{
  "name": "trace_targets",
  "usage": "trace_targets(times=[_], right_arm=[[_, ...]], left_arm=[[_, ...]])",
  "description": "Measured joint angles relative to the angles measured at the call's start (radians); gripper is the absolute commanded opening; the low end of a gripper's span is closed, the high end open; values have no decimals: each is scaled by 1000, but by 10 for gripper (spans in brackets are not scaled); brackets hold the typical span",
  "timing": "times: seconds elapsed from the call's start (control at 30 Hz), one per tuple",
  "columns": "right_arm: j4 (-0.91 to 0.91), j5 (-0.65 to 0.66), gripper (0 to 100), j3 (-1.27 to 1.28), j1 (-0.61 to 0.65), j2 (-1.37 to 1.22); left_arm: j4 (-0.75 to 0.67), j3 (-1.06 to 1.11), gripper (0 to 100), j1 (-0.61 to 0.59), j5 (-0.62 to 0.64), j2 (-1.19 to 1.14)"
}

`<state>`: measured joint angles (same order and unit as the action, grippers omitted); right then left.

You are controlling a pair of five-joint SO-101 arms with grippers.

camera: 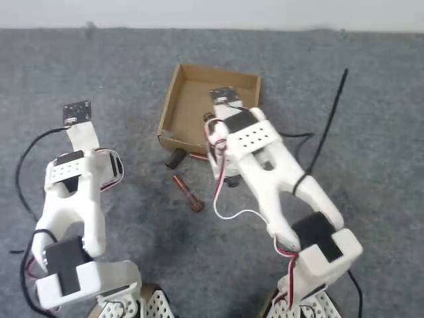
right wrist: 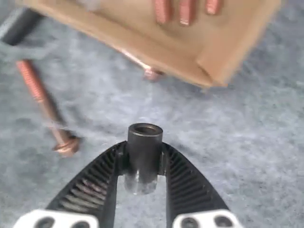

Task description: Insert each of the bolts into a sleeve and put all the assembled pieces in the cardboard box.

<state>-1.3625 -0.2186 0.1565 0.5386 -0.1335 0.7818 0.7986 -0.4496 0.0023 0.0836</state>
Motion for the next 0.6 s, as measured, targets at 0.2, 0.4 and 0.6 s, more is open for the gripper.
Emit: trace_targets(times=[0.2, 0.4, 0.6], right_arm=[[83, 29, 7, 155, -60, 91], [150, 34, 7, 302, -157, 166], [226, 34, 7, 436, -284, 207]], left_arm=[[0, 0, 173, 0, 0, 0], [0, 2, 157, 0, -52, 0], [5, 2, 126, 31, -110, 0]])
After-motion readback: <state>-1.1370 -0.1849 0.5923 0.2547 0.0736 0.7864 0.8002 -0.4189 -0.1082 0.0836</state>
